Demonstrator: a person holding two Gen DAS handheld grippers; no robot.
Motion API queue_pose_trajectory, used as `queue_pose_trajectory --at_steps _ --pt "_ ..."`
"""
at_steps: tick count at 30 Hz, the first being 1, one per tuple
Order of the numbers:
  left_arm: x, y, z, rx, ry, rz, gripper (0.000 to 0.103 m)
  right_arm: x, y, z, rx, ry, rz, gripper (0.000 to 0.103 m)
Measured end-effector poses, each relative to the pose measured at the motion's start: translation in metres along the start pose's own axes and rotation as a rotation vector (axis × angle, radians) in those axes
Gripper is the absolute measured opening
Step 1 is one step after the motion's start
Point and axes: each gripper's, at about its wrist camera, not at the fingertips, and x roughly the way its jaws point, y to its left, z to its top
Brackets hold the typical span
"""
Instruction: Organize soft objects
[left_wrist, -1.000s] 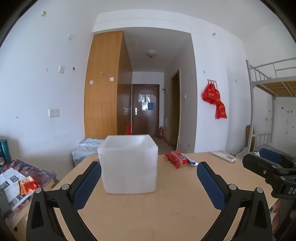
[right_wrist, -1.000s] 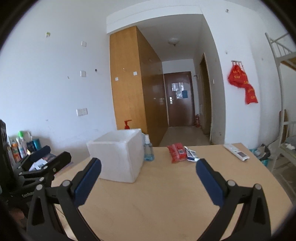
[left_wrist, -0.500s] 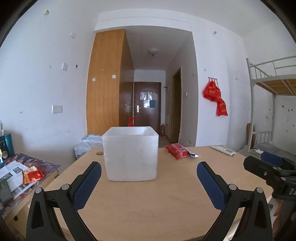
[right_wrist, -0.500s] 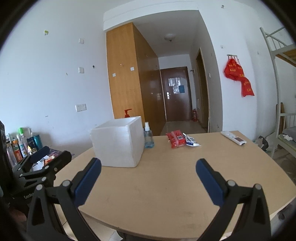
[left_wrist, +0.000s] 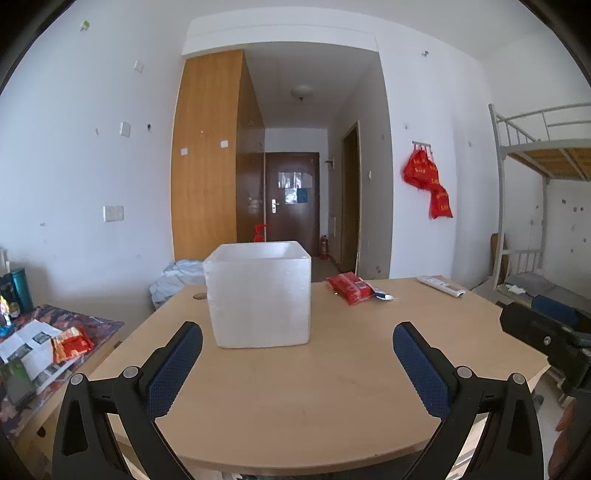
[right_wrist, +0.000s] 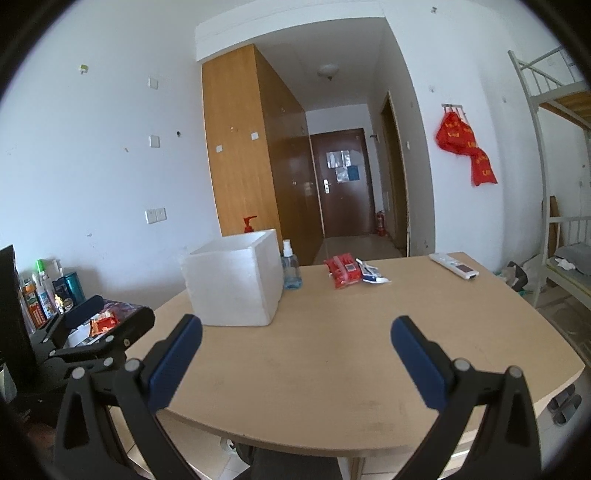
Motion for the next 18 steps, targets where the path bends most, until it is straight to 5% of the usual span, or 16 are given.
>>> queue_pose_trajectory --at_steps 18 --pt "-0.013 0.005 0.000 -0.018 -0.007 -0.010 0.103 -0.016 0.011 -0.007 -0.017 -0.011 -0.001 0.103"
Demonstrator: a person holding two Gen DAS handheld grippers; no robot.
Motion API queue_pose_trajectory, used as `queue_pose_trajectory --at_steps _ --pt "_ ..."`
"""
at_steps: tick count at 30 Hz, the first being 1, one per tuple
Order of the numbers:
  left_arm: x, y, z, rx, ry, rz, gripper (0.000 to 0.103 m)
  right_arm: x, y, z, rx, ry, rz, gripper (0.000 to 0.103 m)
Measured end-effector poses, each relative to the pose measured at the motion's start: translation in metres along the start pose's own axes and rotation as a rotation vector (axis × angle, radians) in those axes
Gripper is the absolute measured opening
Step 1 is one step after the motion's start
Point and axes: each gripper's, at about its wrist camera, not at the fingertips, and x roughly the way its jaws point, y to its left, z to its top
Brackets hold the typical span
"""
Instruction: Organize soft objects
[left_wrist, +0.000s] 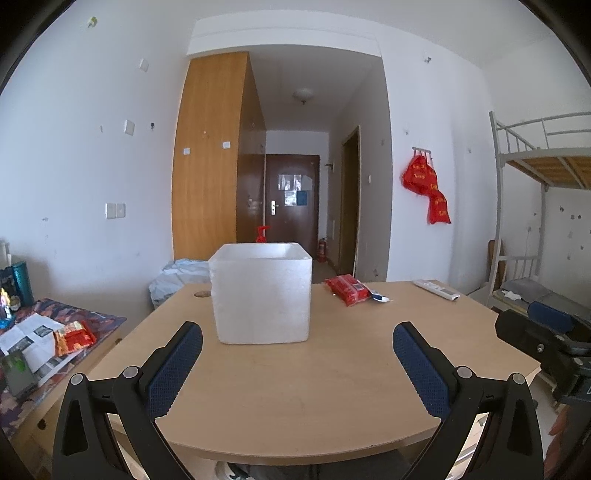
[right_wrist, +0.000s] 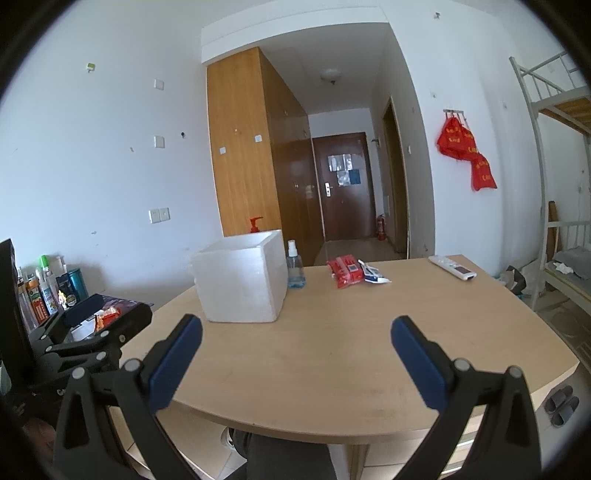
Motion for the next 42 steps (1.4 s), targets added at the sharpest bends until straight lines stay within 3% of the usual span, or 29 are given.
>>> queue_pose_trajectory --at_steps 42 --pt "-0.0033 -0.0026 0.0027 0.008 -0.010 0.012 0.103 0.0000 0.0020 -0.0025 0.000 -0.008 -0.010 0.103"
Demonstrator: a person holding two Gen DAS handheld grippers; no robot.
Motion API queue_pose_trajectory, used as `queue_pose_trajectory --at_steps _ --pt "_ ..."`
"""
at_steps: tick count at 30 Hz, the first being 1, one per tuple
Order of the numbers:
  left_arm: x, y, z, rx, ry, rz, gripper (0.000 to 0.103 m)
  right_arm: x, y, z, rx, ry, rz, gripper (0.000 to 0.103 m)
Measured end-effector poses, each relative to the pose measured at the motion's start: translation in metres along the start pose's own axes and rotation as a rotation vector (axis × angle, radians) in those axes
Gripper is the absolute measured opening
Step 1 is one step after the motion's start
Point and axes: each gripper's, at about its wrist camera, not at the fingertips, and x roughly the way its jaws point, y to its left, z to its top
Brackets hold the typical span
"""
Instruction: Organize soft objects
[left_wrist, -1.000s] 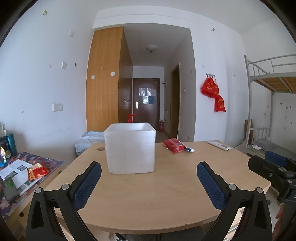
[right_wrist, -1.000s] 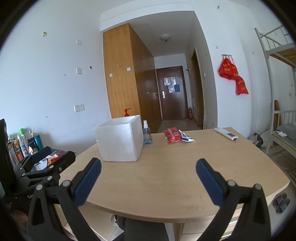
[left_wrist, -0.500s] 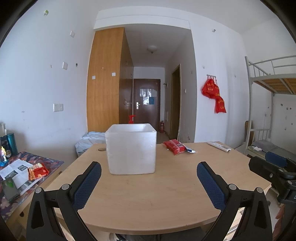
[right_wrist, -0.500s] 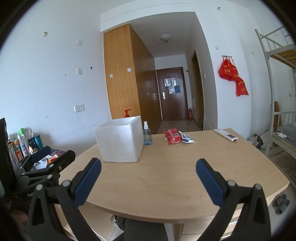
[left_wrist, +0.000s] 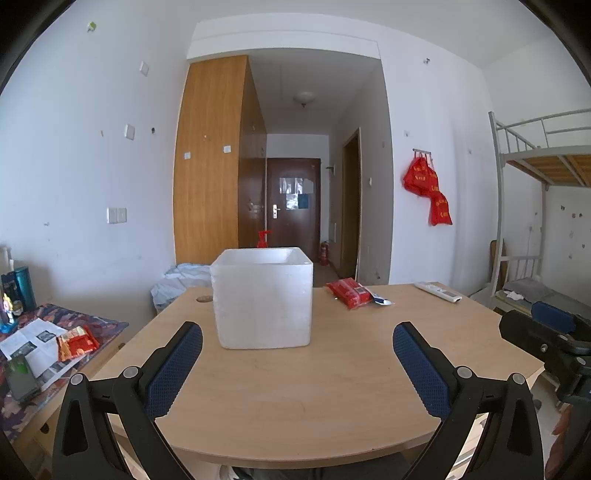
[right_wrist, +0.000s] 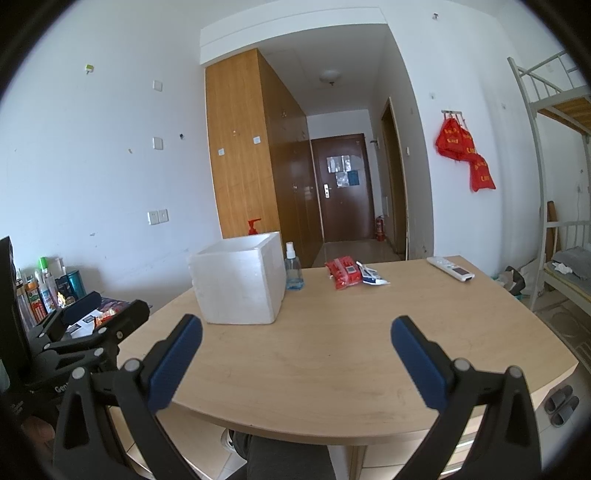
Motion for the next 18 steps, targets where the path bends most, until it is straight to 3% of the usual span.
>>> queue_pose_trajectory --at_steps 18 --pt "0.0044 -0.0009 -0.0014 -0.002 -0.003 0.002 0.103 -0.0006 -0.0010 0.0005 0.002 0.000 0.001 0.103"
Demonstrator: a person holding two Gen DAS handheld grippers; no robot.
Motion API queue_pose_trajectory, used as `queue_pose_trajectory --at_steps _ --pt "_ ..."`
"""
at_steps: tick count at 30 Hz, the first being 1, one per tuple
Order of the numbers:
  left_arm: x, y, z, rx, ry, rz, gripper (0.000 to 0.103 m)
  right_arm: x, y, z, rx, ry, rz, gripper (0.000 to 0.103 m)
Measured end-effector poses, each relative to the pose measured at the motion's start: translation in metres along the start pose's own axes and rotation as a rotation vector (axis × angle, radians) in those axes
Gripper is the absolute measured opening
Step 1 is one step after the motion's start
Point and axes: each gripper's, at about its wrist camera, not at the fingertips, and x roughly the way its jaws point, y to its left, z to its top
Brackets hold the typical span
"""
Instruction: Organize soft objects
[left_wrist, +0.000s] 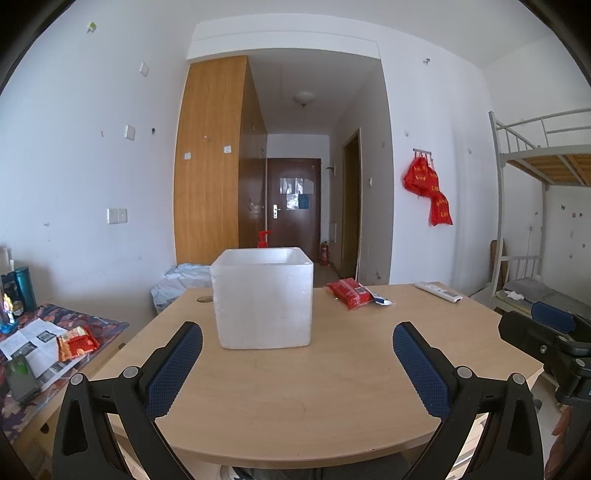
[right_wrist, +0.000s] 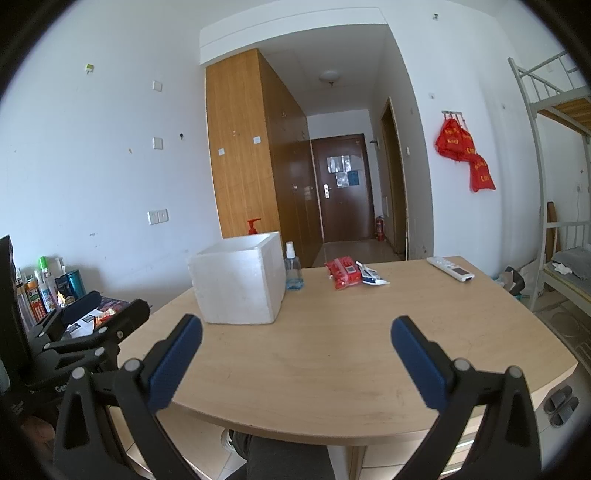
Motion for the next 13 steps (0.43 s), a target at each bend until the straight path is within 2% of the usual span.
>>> queue_pose_trajectory --at_steps 13 --pt "-0.0038 0.0019 -0.0031 -0.010 -0.013 0.009 0.103 -0.0004 -0.0001 0.0001 0.002 0.001 0.002 0.103"
